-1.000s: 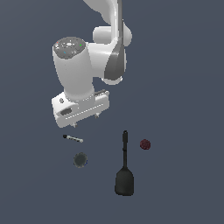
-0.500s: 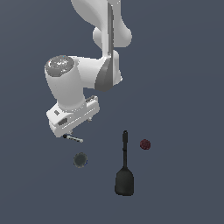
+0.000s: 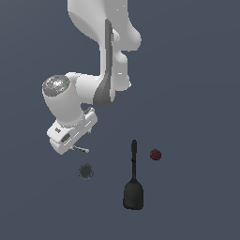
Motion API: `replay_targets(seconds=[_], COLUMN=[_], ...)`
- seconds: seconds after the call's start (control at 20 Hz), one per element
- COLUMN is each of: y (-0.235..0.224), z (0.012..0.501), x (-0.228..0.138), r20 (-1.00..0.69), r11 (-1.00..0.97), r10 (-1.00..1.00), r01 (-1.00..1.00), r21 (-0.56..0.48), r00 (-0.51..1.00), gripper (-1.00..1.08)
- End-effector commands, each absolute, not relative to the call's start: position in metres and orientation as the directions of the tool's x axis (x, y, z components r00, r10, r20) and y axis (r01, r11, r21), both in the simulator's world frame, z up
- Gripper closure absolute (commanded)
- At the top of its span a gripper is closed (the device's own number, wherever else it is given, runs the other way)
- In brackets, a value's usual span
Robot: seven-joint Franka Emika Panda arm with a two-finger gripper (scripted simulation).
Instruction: Pick up a designated object from a clutter of objects.
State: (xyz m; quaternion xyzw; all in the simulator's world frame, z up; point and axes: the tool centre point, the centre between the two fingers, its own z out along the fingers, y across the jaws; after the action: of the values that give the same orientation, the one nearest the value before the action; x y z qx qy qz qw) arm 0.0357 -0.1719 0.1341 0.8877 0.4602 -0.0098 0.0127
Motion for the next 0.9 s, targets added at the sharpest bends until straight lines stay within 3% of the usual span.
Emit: replay_targets(seconds=[0.0,0.85], y=[-0.180,-0.219], z=[0.123,0.067], x=[0.034,0.022], r20=[-0.026,-0.003], r11=[-0.532,-0.280], r10=[0.846,0.960], r01=[0.847,0.960], r21=[0.010,0.000], r00=[0.532,0.280], gripper=[-0.92,-0.92])
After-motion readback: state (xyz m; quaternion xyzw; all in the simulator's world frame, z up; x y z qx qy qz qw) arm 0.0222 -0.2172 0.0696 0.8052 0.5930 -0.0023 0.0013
